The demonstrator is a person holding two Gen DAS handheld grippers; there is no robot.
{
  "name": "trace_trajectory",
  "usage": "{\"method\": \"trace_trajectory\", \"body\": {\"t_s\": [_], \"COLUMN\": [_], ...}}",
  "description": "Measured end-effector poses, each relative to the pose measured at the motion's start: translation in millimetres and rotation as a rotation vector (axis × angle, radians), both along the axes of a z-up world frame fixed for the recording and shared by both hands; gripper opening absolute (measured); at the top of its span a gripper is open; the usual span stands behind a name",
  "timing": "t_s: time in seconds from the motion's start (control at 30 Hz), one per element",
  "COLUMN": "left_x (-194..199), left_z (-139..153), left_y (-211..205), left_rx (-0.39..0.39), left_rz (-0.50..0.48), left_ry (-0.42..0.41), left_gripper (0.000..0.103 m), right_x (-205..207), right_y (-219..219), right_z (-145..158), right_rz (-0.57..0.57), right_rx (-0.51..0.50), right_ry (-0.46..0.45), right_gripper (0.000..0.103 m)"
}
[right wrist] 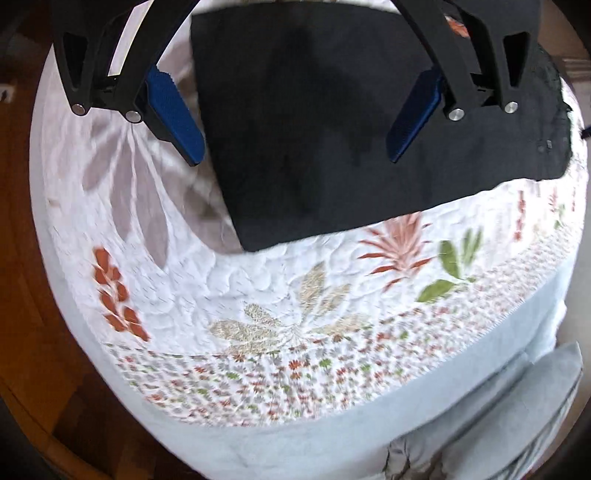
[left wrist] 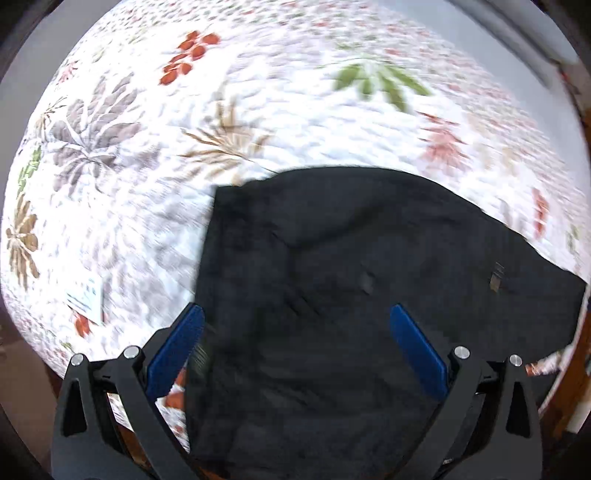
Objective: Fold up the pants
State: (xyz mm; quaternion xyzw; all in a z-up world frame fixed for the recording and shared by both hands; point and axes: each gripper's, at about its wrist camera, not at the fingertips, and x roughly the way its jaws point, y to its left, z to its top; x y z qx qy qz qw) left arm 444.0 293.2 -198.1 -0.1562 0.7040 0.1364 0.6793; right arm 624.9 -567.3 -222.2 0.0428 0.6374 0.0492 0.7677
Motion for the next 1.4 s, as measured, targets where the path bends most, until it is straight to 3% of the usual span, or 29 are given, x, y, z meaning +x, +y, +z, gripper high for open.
{"method": "trace_trajectory", "body": {"t_s": [0.17, 0.3, 0.4, 0.47, 0.57, 0.63, 0.7, 0.77, 0.83, 0.93, 1.07, 1.23, 1.4], "left_x": [15.9, 21.3, 24.0, 27.0, 27.9, 25.6, 24.1, 17.9, 12.6, 7.6, -3.6, -36.3, -66.1], "left_z": [-31.1, -49.3, -61.5, -70.1, -77.8, -80.6, -77.0, -69.5, -60.7, -34.5, -15.0, 27.0, 32.3], "left_y": [12.6, 12.6, 15.4, 13.9, 1.6, -11.2, -21.1, -26.2, -31.6, -67.8, -98.8, -123.7, -86.9], "left_rx": [-0.02, -0.009, -0.012, -0.037, -0.053, -0.048, -0.073, -0.114, -0.128, -0.06, -0.023, -0.064, -0.146], "left_rz": [0.029, 0.01, 0.026, 0.049, 0.035, 0.029, 0.027, 0.024, 0.003, -0.104, -0.161, -0.173, -0.177], "left_ry": [0.052, 0.094, 0.113, 0.107, 0.091, 0.067, 0.044, 0.031, 0.023, -0.002, -0.075, -0.27, -0.508], "left_gripper": [0.101, 0.101, 0.101, 0.101, 0.1, 0.089, 0.071, 0.044, 0.03, 0.025, 0.02, 0.019, 0.019], "right_x": [10.5, 1.7, -6.1, -9.2, -17.8, -25.5, -30.8, -32.9, -38.5, -54.7, -80.4, -121.6, -170.2], "right_y": [9.9, 25.0, 29.0, 35.2, 38.1, 40.8, 40.5, 43.7, 47.8, 47.1, 45.6, 32.6, 16.3], "right_z": [-22.1, -24.5, -20.5, -19.1, -10.7, -1.5, 7.5, 17.4, 30.0, 52.2, 82.0, 112.4, 131.3], "right_rz": [0.072, 0.174, 0.191, 0.186, 0.189, 0.204, 0.202, 0.202, 0.199, 0.206, 0.218, 0.218, 0.209], "right_rx": [-0.073, -0.161, -0.185, -0.194, -0.212, -0.231, -0.227, -0.218, -0.193, -0.145, -0.072, 0.001, 0.051], "right_ry": [0.025, -0.014, -0.039, -0.054, -0.077, -0.098, -0.117, -0.143, -0.18, -0.244, -0.334, -0.425, -0.521], "right_gripper": [0.083, 0.074, 0.05, 0.026, 0.018, 0.016, 0.015, 0.014, 0.015, 0.014, 0.014, 0.013, 0.013]}}
